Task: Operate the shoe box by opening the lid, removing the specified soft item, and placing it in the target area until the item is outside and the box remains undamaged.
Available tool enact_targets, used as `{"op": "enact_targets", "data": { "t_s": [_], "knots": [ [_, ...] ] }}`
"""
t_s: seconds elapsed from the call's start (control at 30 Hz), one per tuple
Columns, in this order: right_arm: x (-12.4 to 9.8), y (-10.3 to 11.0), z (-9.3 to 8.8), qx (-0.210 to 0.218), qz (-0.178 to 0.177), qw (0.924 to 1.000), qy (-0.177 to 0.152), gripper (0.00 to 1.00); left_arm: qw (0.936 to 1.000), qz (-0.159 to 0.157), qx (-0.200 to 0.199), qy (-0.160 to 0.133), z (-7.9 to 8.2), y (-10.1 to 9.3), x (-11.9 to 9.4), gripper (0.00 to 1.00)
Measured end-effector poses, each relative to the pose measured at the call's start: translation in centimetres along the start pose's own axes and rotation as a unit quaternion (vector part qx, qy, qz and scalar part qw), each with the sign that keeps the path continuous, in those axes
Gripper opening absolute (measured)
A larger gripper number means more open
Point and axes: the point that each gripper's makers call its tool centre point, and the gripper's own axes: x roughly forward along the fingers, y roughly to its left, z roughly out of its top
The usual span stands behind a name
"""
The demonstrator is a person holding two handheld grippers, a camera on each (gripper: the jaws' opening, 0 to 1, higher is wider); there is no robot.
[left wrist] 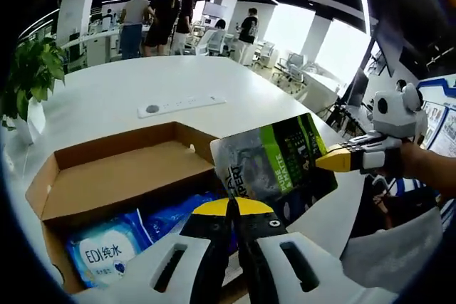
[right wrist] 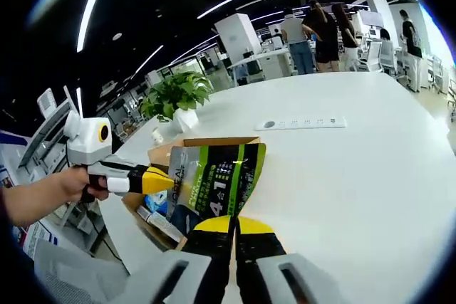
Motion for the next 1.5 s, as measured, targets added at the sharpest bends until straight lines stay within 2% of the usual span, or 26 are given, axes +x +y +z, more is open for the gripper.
{"op": "enact_targets", "data": {
  "t_s": [0.57,0.77,1.27,1.5],
  "knots": [
    [-0.7,-3.4,-0.1,0.010,-0.019,0.9998,0.005,0.00,0.9998,-0.002,0.014,0.013,1.1,-1.6,2.7,0.00],
    [-0.9,-5.0,-0.3,0.018,-0.024,0.9995,0.008,0.00,0.9996,-0.001,0.020,0.020,1.5,-2.0,4.2,0.00],
    [0.3,-8.0,-1.1,0.031,-0.029,0.9988,0.026,0.00,0.9978,0.004,0.040,0.052,1.0,-2.4,7.2,0.00],
    [1.2,-9.2,-1.7,0.033,-0.033,0.9981,0.041,0.00,0.9948,0.010,0.068,0.074,0.5,-2.0,8.7,0.00]
  ]
}}
